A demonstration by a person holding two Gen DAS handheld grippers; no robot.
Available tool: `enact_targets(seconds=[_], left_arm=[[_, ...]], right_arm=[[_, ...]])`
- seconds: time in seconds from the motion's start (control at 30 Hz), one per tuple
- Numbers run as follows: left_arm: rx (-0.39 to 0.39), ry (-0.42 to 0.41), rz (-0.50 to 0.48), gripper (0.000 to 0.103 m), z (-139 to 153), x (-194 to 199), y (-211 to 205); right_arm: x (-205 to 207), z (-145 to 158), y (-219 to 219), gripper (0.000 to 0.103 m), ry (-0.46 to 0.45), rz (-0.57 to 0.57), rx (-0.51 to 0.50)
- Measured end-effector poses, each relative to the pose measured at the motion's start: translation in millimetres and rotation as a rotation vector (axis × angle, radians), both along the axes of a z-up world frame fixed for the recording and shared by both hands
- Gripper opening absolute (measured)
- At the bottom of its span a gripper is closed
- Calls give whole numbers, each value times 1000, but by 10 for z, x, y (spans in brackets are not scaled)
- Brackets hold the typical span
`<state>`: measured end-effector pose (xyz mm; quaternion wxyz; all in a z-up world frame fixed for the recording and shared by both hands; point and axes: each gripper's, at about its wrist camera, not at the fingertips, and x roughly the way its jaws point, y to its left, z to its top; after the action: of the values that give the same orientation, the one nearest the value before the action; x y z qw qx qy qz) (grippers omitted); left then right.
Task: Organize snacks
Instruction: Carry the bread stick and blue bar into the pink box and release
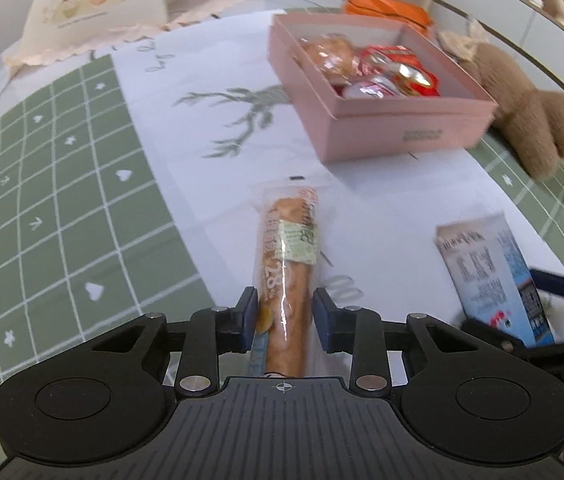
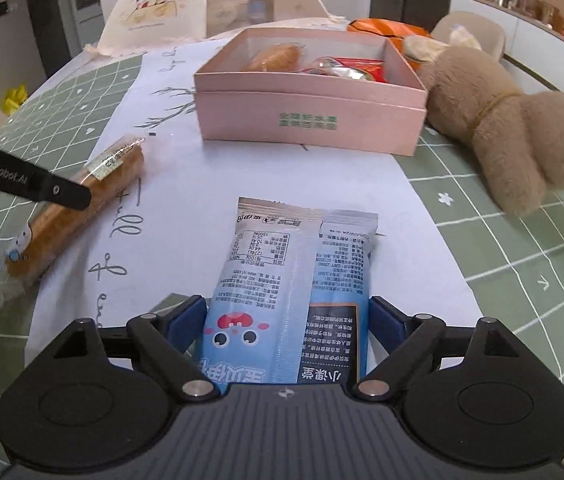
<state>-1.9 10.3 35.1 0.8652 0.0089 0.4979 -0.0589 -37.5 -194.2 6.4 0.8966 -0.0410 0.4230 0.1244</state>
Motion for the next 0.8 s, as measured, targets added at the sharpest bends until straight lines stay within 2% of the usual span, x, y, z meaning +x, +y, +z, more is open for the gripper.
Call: enact_targets(seconds=[0.13,0.27,0.33,0.37,0.4,0.53,0.63,0.7,0.8], left_arm=[[-9,27,-20,38,-19,-37,-75],[-10,97,-18,42,-141,29,-82],[-5,85,-28,42,-124,24,-102],[-2,84,-36,41,-115,18,-111],[-8,79,-43,34,-99,0,-112],[-114,19,-62,33,6,-114,-76],[-185,-72,-65,32,312,-119,-57],[-261,-169,-79,32,716,-18,-10],[-298,-287,-107,32,1286,236,0]], right_arm=[[66,14,1,90,-3,-12,2],[136,20,18,88,0,-10,6],[158,45,42,84,1,14,-13],[157,66,46,78,-2,30,-22],[149,96,44,76,-5,46,-27],[105,323,-113,75,-42,55,19],[114,642,-282,75,-118,24,55],[162,953,-393,76,-204,2,78],[308,1530,-522,76,-359,-21,118]])
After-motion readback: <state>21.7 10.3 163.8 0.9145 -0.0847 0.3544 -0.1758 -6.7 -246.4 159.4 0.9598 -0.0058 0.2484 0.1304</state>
